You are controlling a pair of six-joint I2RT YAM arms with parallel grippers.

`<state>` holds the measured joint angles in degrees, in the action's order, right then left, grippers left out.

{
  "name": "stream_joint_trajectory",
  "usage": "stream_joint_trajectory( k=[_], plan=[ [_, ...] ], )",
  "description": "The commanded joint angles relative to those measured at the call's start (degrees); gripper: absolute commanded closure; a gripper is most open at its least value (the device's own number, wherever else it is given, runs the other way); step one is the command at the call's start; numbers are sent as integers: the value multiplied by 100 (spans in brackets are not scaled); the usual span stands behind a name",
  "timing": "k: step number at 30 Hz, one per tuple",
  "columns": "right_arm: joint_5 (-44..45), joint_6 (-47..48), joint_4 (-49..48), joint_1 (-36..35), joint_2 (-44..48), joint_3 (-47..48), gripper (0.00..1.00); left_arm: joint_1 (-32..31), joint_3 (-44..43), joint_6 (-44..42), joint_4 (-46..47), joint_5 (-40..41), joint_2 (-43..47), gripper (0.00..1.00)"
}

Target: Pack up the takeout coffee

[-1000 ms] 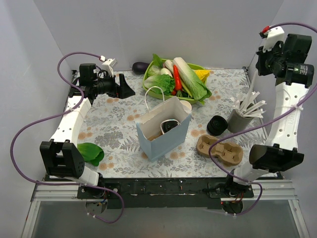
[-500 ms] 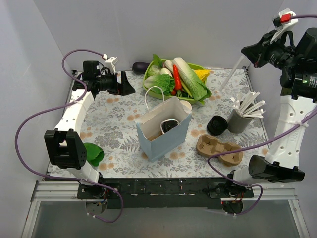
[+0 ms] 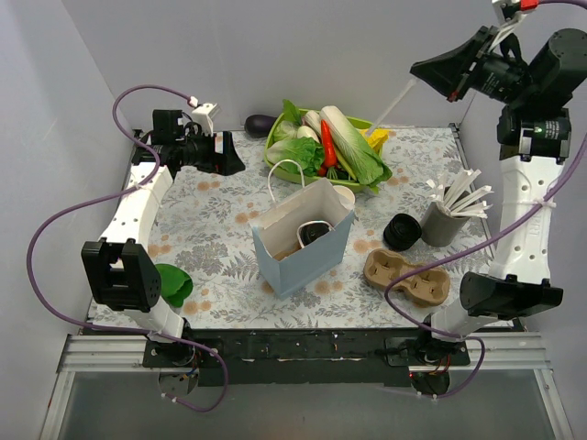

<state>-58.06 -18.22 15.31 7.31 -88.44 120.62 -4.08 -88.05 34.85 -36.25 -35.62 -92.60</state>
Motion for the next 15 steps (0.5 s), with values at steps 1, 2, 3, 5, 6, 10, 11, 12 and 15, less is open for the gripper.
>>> stream_joint_trajectory(
  k=[1,2,3,5,6,10,11,12,15],
  plan=[
    [-311,-341,-644,-676,82,208,99,12,-125,-233,-137,248,136,16],
    [-302,-314,-609,-722,82,208,99,12,-116,-251,-145,266,163,16],
    [-285,-227,-556,-949,82,208,99,12,-107,-259,-154,283,163,16],
    [-276,-130,-363,-1258,90,217,99,3,-90,-268,-154,327,215,16],
    [-267,-68,-275,-1363,82,225,99,3,-81,-277,-154,327,233,16],
    [-337,361,340,-1828,126,164,99,3,7,-295,-154,354,321,16],
    [-337,424,585,-1908,160,112,99,3,42,-295,-137,354,339,16],
    [-346,485,691,-1987,196,41,99,3,60,-295,-119,345,374,16],
    [-372,722,982,-2312,284,-380,99,3,183,-260,-75,336,427,16]
  ],
)
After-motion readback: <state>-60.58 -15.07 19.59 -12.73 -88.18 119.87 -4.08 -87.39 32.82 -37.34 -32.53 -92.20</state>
